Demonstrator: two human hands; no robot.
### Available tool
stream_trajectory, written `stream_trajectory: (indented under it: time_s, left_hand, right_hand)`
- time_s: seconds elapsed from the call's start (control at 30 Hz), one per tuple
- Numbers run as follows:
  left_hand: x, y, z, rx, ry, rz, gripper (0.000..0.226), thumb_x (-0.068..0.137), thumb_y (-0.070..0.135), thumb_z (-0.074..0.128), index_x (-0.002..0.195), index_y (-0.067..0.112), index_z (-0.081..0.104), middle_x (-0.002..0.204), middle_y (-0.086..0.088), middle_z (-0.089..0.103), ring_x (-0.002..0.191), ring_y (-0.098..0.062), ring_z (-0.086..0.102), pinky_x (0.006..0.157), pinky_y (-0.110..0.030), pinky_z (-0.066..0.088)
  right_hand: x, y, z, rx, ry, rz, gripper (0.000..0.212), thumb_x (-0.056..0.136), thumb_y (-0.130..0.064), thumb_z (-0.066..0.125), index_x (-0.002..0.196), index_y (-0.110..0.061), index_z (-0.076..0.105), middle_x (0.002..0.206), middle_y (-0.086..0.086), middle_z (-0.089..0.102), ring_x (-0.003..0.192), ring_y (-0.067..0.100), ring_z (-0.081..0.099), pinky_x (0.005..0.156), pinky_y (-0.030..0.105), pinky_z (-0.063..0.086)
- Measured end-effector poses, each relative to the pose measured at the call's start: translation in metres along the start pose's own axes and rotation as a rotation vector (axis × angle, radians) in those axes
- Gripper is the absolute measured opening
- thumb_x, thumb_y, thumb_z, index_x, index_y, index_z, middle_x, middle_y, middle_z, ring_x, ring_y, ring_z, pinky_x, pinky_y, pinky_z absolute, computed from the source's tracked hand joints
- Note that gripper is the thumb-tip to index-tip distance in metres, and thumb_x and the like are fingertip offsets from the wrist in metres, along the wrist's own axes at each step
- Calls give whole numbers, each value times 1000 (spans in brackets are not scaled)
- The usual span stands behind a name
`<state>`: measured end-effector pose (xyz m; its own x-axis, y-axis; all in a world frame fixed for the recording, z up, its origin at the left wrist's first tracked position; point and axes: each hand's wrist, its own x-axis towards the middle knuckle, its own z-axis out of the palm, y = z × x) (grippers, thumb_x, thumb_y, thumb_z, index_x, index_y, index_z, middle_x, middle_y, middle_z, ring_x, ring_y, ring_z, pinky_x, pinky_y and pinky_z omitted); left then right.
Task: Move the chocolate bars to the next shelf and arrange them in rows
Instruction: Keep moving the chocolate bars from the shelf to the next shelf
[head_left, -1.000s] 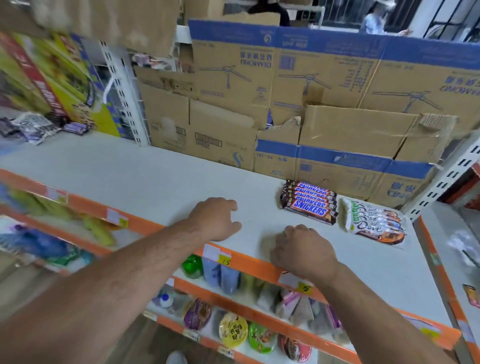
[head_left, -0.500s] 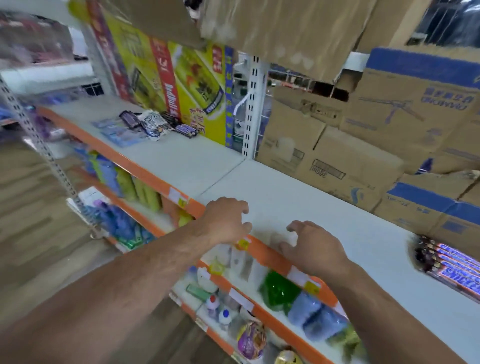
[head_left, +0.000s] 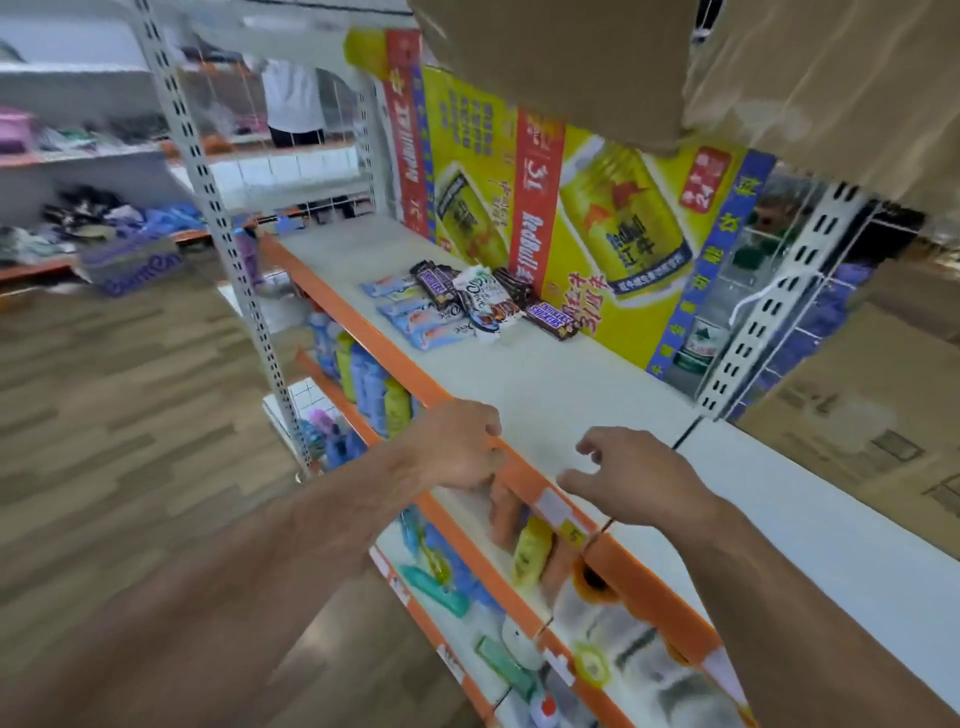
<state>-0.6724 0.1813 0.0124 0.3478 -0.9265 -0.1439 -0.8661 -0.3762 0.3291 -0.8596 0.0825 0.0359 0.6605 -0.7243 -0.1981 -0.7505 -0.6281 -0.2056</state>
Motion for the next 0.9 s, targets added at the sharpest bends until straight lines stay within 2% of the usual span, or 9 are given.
stream_trajectory:
  time_s: [0.13, 0.37, 0.5, 0.63, 0.77, 0.9]
  left_hand:
    - [43, -39, -16, -7, -4, -71, 42, 88, 42, 54, 128, 27, 57, 123, 4, 62, 106, -19, 60, 87, -37, 54]
    - [114, -97, -54, 12, 20, -120, 43, 91, 46, 56, 129, 26, 57, 124, 4, 63, 114, -20, 59, 92, -37, 51]
    - [153, -125, -71, -19, 38, -109, 37, 90, 43, 57, 123, 26, 59, 122, 3, 63, 111, -22, 60, 89, -38, 52]
    - [199, -154, -84, 9, 61, -58, 34, 89, 34, 59, 122, 24, 60, 115, -1, 65, 100, -22, 62, 78, -30, 51]
    - [257, -190, -95, 111, 92, 62, 37, 86, 26, 56, 123, 25, 59, 113, -5, 66, 105, -27, 59, 84, -38, 52]
    - [304, -212, -107, 259, 90, 240, 44, 79, 13, 55, 121, 28, 54, 112, 1, 62, 109, -22, 52, 87, -37, 49]
  right_hand:
    - [68, -21, 0, 28, -22, -40, 56, 82, -61, 59, 128, -28, 56, 127, -6, 60, 113, 17, 58, 90, 35, 49]
    - [175, -54, -10, 60, 0, -73, 52, 85, -58, 57, 127, -27, 57, 125, -7, 62, 111, 17, 59, 86, 32, 48]
    - [219, -70, -10, 76, 44, -70, 47, 86, -55, 56, 123, -26, 58, 122, -6, 63, 109, 17, 59, 83, 31, 47]
    - [256, -88, -7, 87, 96, -17, 43, 87, -51, 54, 123, -28, 58, 120, -5, 63, 107, 18, 59, 80, 31, 45]
    - [286, -103, -2, 56, 188, 69, 36, 89, -51, 56, 115, -26, 58, 109, -4, 64, 98, 19, 61, 70, 31, 45]
    - [301, -113, 5, 37, 182, 208, 41, 87, -52, 59, 116, -24, 53, 108, -2, 63, 100, 21, 61, 72, 32, 46]
